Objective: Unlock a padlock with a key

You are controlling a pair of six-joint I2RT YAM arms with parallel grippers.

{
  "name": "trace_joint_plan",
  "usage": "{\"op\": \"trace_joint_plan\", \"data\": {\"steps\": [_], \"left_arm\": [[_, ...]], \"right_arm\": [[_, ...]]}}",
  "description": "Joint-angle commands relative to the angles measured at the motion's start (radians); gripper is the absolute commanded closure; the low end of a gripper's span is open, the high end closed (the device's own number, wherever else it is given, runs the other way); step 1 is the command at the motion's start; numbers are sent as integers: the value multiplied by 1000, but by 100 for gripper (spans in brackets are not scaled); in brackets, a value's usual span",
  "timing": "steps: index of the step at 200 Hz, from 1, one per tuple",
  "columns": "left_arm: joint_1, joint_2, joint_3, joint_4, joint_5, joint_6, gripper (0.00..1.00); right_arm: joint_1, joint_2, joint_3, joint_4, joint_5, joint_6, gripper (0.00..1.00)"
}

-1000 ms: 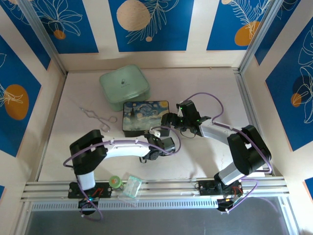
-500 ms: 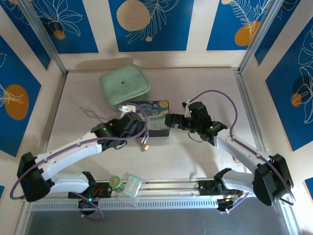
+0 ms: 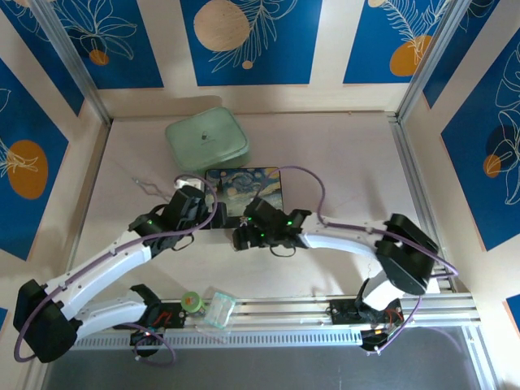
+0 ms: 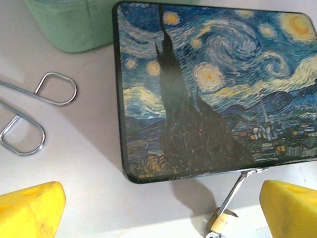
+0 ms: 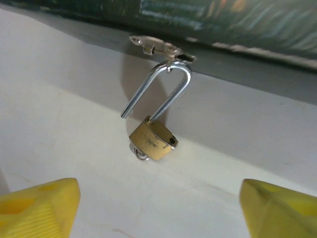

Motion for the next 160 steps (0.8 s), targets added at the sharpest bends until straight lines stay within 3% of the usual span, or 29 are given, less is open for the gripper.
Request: {"op": "trace_joint_plan", "data": {"steps": [1, 40, 78, 105, 160], "left_arm": [[11, -30, -31, 6, 27, -28, 0], [10, -42, -84, 39, 42, -48, 0], [10, -49, -88, 46, 40, -45, 0], [11, -48, -92, 43, 21, -42, 0], [10, -43, -105, 58, 28, -51, 0]], "right_arm": [[25, 52, 51, -3, 72, 47, 21], [40, 167, 117, -8, 87, 54, 26], [46, 232, 150, -31, 119, 70, 37], [63, 281, 200, -83, 168, 56, 39], [88, 293, 198, -138, 216, 56, 48]]}}
